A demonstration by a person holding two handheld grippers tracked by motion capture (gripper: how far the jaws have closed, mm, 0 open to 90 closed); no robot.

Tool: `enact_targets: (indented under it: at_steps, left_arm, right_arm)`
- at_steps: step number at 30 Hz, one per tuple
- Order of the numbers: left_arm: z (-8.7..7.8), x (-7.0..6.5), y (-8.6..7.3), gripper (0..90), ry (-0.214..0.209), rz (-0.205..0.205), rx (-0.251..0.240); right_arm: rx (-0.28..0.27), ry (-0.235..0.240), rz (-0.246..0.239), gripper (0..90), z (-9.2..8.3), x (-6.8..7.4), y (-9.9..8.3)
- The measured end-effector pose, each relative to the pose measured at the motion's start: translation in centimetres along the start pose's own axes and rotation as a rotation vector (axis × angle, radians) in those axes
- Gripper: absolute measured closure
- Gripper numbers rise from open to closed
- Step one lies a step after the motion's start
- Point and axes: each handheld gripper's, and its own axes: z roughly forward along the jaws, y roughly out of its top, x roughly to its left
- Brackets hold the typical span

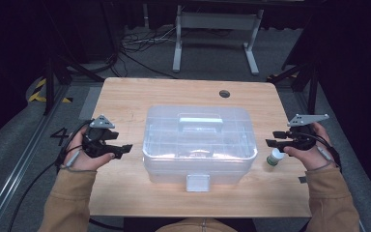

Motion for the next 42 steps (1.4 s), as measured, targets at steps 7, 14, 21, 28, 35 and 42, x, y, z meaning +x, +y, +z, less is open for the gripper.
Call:
enact_targets:
  at_steps: [7,14,21,28,35,42]
  left_arm:
    - [-1.8,-0.4,0.8,41.8,-0.038,0.034,-0.048]
    - [-3.1,-1.2,2.7,41.8,-0.093,0.061,-0.091]
    - [-2.9,-2.4,5.4,39.6,-0.122,0.098,-0.112]
    - [-2.1,-4.0,7.9,37.8,-0.171,0.158,-0.135]
    - [-1.1,-5.4,10.1,34.9,-0.205,0.203,-0.142]
    - [0.9,-6.9,12.2,34.0,-0.261,0.256,-0.125]
  right_arm:
    - [-0.005,0.019,-0.013,57.5,-0.2,-0.1,-0.5]
    - [-0.034,0.029,-0.002,58.3,-0.1,-0.2,-1.0]
    - [-0.027,0.026,0.032,56.7,-0.1,-0.2,-1.3]
    - [-0.028,0.028,0.053,55.8,0.0,-0.1,-2.0]
    - [-0.035,0.032,0.062,55.6,-0.1,0.2,-2.5]
    - [-0.044,0.038,0.081,54.9,-0.4,0.4,-3.5]
